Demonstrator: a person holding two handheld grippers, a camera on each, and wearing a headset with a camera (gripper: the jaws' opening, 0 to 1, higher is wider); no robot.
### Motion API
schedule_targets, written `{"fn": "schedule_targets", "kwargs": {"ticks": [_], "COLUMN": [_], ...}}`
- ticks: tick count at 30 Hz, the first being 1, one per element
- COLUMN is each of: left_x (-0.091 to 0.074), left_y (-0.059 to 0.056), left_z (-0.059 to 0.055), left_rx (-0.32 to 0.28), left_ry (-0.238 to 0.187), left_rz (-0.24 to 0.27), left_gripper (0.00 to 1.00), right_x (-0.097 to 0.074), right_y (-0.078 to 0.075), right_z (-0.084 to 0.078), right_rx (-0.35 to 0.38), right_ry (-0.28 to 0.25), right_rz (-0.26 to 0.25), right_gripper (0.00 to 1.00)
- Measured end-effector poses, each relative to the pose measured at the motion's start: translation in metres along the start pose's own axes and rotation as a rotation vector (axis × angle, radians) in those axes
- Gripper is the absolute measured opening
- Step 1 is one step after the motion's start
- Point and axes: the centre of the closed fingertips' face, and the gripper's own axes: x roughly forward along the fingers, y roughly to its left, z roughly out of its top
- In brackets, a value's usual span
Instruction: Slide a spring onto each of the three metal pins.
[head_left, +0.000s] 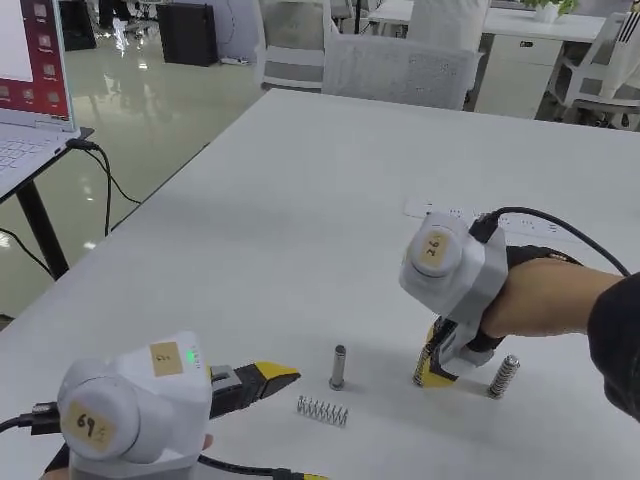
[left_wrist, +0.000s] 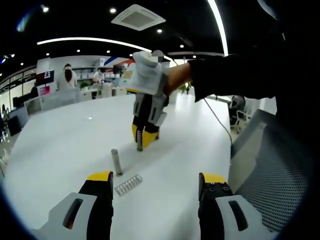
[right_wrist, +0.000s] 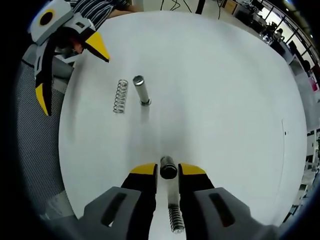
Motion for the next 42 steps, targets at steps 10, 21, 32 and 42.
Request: {"fn": "schedule_targets", "kwargs": {"ticks": [10,21,32,42], "left_x": [0.001,0.001,0.001,-0.001], "left_y": [0.000,-0.001,-0.002,-0.002], "left_z": [0.001,0.002,0.001,-0.001], "left_rx": [0.005,0.007,0.008,0.008], "left_ry": [0.001,0.001,0.002,0.004], "left_rz": [-0.003,-0.007,-0.011,-0.011], "left_gripper": [0.65,0.65,0.65,0.64], "right_x": [-0.012,-0.033,-0.032,-0.014], "right_y": [-0.001,0.002,0.032,0.062], "right_z": [0.001,0.023,0.051,0.066], "right_rx": [-0.011,-0.053,-0.061,-0.055], "right_ry": [-0.013,-0.055,-0.127,-0.155], "right_rz": [-0.027,-0.063,0.009,0.082], "right_gripper": [0.19,0.22,0.21,0.19]}}
